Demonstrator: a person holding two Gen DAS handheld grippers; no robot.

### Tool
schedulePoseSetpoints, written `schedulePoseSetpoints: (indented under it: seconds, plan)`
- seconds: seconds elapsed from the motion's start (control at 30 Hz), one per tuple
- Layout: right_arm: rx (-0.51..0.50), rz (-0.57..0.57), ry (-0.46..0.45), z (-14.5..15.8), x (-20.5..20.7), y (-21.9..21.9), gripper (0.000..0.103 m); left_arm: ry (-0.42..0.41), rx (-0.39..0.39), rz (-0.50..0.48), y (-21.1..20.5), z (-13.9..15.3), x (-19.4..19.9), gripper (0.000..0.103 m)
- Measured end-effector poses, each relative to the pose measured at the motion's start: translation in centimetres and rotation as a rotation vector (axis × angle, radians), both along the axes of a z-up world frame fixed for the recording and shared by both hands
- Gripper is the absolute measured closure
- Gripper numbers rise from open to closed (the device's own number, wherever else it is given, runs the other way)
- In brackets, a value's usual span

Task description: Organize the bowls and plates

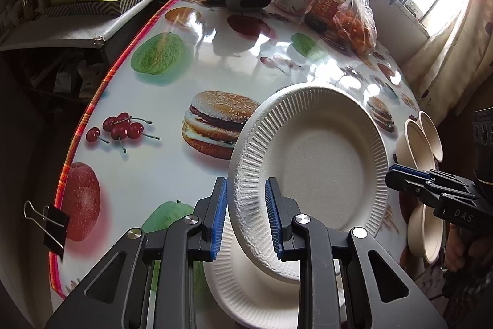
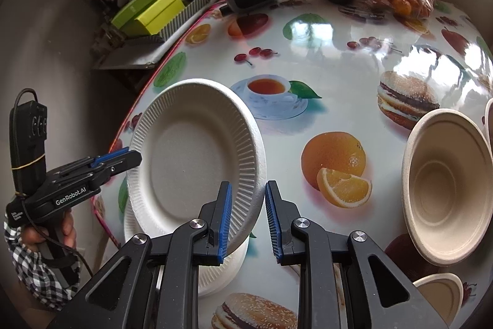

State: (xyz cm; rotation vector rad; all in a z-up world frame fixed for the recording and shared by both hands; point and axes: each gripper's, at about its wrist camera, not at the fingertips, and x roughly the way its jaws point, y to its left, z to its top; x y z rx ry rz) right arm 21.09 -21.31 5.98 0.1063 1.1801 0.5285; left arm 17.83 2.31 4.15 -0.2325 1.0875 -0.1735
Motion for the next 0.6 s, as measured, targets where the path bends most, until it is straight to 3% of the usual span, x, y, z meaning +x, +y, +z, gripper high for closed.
schedulePoseSetpoints:
  seconds: [0.6]
  plan:
    - [-0.006,0.030,0.010,-0.4,-2.9,1.5,0.080,0.000,-0.018,0.014,1.6,-0.4,-3.0,0.078]
